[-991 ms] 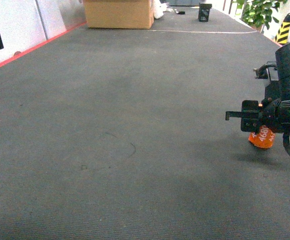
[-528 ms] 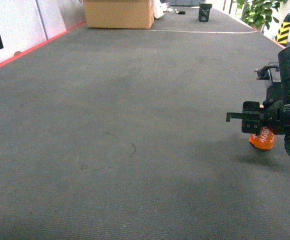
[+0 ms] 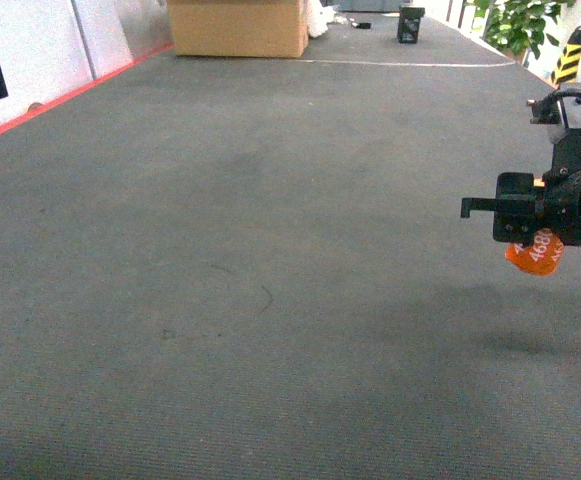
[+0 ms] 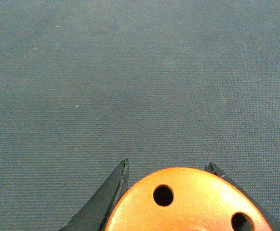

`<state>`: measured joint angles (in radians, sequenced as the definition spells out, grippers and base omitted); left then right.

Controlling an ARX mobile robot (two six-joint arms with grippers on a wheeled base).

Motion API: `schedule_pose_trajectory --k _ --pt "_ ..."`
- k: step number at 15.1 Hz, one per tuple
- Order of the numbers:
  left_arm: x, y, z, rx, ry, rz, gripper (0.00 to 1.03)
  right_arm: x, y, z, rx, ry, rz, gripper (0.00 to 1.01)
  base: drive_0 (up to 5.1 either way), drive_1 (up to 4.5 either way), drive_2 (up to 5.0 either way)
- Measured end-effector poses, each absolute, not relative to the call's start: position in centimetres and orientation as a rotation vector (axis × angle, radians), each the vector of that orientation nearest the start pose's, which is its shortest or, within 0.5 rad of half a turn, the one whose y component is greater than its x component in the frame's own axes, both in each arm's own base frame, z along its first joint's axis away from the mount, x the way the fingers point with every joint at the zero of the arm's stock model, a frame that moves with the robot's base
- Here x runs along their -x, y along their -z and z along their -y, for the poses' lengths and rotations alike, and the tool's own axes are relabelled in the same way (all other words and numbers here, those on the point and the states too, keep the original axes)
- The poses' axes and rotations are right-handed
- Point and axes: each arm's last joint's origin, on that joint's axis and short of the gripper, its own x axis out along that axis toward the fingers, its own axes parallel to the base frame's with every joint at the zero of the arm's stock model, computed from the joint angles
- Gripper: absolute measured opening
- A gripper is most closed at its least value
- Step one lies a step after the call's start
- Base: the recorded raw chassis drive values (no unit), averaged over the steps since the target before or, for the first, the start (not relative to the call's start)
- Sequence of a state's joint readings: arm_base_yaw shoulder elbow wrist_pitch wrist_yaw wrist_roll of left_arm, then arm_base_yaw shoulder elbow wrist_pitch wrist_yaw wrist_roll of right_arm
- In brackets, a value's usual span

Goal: Sort blue parts and orange caps into right shelf containers

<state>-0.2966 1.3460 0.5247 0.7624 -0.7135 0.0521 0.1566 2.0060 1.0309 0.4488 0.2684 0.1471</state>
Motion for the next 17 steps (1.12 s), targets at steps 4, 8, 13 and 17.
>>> schedule_pose_trajectory --k 4,8,13,17 --pt "-25.6 -21.7 5.8 -0.08 -0.415 -0.063 0.41 -38.2 -15.1 -6.1 -0.019 0.106 -0.439 0.42 0.0 0.0 0.0" --pt "-25.6 -21.7 5.8 -0.08 -0.416 -0.063 0.41 -37.4 -16.4 -6.2 -0.017 0.091 -0.403 0.42 0.0 0.0 0.0" --pt "-25.6 -21.7 5.8 -0.08 -0.416 -0.063 0.41 -36.7 -17.6 -6.3 -0.02 0.081 -0.371 0.42 0.0 0.0 0.0" --pt "-25.6 -21.7 5.8 -0.08 -0.415 -0.063 0.41 -32.4 -21.2 -7.5 -0.026 0.018 -0.293 0.42 0.0 0.0 0.0"
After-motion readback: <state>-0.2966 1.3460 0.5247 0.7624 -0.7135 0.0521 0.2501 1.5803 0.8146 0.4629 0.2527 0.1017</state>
